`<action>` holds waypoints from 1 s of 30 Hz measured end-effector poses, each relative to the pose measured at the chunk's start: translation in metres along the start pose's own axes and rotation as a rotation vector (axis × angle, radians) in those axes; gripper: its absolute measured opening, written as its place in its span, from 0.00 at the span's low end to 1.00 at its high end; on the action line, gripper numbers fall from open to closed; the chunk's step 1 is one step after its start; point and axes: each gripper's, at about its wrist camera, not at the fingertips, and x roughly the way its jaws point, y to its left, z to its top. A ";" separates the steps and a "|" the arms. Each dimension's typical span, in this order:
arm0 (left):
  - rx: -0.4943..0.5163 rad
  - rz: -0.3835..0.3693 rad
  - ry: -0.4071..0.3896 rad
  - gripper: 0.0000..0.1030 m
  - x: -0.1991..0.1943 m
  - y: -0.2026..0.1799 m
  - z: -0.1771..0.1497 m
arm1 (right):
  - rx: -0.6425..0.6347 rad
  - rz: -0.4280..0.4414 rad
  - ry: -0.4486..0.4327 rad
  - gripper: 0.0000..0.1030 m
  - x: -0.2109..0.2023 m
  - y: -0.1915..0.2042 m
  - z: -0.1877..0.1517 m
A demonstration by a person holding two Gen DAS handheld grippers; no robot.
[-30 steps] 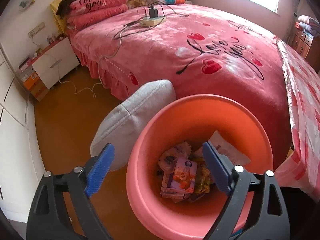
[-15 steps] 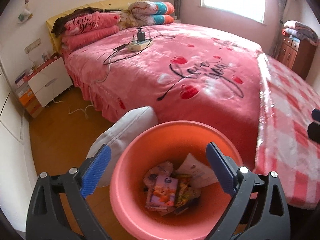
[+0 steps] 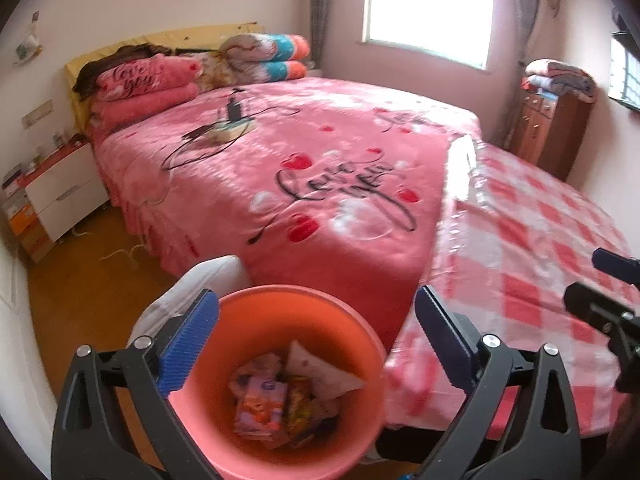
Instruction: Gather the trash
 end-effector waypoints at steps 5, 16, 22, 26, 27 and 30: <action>0.014 -0.067 -0.056 0.96 -0.015 -0.021 0.003 | 0.010 -0.050 -0.028 0.92 -0.018 -0.013 -0.006; 0.042 -0.150 -0.128 0.96 -0.036 -0.072 0.014 | 0.070 -0.162 -0.097 0.92 -0.053 -0.056 -0.022; 0.060 -0.185 -0.120 0.96 -0.039 -0.100 0.020 | 0.090 -0.220 -0.132 0.91 -0.071 -0.077 -0.030; 0.100 -0.202 -0.115 0.96 -0.039 -0.120 0.022 | 0.105 -0.256 -0.150 0.92 -0.081 -0.089 -0.035; 0.110 -0.203 -0.116 0.96 -0.040 -0.124 0.022 | 0.107 -0.263 -0.153 0.92 -0.082 -0.092 -0.036; 0.153 -0.206 -0.129 0.96 -0.043 -0.141 0.022 | 0.121 -0.279 -0.159 0.92 -0.087 -0.100 -0.040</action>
